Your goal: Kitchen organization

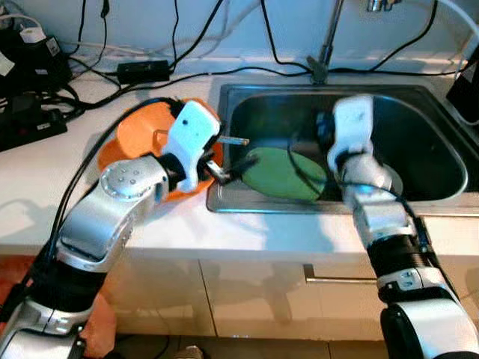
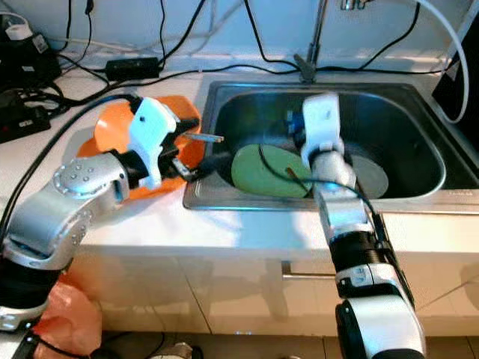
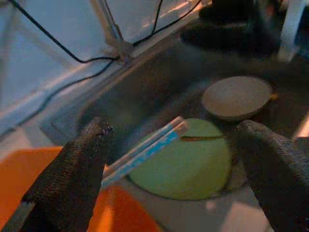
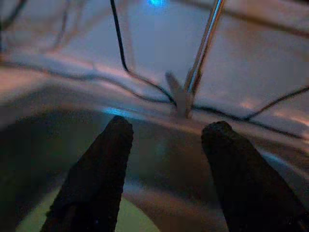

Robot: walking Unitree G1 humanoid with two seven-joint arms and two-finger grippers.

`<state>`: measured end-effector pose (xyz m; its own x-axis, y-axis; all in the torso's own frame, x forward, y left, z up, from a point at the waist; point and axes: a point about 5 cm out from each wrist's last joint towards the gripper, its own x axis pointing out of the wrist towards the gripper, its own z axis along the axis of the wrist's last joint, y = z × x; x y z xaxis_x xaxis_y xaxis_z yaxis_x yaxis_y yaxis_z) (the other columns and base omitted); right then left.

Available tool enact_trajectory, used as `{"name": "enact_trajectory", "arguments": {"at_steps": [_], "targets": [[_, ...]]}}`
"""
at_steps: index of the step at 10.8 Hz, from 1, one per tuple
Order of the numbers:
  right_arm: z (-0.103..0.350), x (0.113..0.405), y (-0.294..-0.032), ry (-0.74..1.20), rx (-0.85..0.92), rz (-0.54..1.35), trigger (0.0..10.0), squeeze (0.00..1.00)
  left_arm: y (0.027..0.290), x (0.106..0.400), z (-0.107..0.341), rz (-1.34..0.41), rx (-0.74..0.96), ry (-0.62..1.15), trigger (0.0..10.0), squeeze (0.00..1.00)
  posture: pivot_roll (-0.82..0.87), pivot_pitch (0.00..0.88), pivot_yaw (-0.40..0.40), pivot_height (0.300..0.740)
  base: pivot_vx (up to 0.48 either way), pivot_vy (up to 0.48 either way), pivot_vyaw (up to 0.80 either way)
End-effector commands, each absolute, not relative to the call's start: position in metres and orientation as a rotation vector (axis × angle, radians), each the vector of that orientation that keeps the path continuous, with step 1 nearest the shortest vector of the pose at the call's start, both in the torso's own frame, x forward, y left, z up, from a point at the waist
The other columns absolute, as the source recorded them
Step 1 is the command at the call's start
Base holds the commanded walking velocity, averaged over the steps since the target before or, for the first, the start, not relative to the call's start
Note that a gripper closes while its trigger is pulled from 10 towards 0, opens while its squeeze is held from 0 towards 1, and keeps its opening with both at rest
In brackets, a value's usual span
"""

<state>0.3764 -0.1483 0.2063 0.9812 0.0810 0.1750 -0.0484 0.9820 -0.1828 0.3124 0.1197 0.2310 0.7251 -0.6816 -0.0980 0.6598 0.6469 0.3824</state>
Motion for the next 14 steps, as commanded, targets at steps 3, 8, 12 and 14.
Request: {"name": "enact_trajectory", "arguments": {"at_steps": [3, 8, 12, 14], "targets": [[0.235, 0.345, -0.116, -0.212, -0.051, 0.445, 10.0, 0.00, 0.124, 0.327, 0.227, -0.742, 0.613, -0.120, 10.0, 0.00, 0.11, 0.055, 0.046, 0.740, 0.000, 0.000, 0.00], [0.213, 0.293, -0.115, -0.016, -0.159, 0.733, 10.0, 0.00, 0.120, 0.348, 0.221, -0.734, 0.773, -0.285, 10.0, 0.00, 0.07, 0.072, 0.066, 0.740, 0.000, 0.000, 0.00], [0.213, 0.282, -0.117, 0.032, -0.139, 0.744, 10.0, 0.00, 0.115, 0.355, 0.216, -0.788, 0.784, -0.348, 0.0, 0.00, 0.06, 0.081, 0.074, 0.740, 0.000, 0.000, 0.00], [0.213, 0.281, -0.118, 0.043, -0.140, 0.745, 10.0, 0.00, 0.116, 0.357, 0.216, -0.795, 0.780, -0.370, 0.0, 0.00, 0.06, 0.081, 0.073, 0.740, 0.000, 0.000, 0.00]]}}
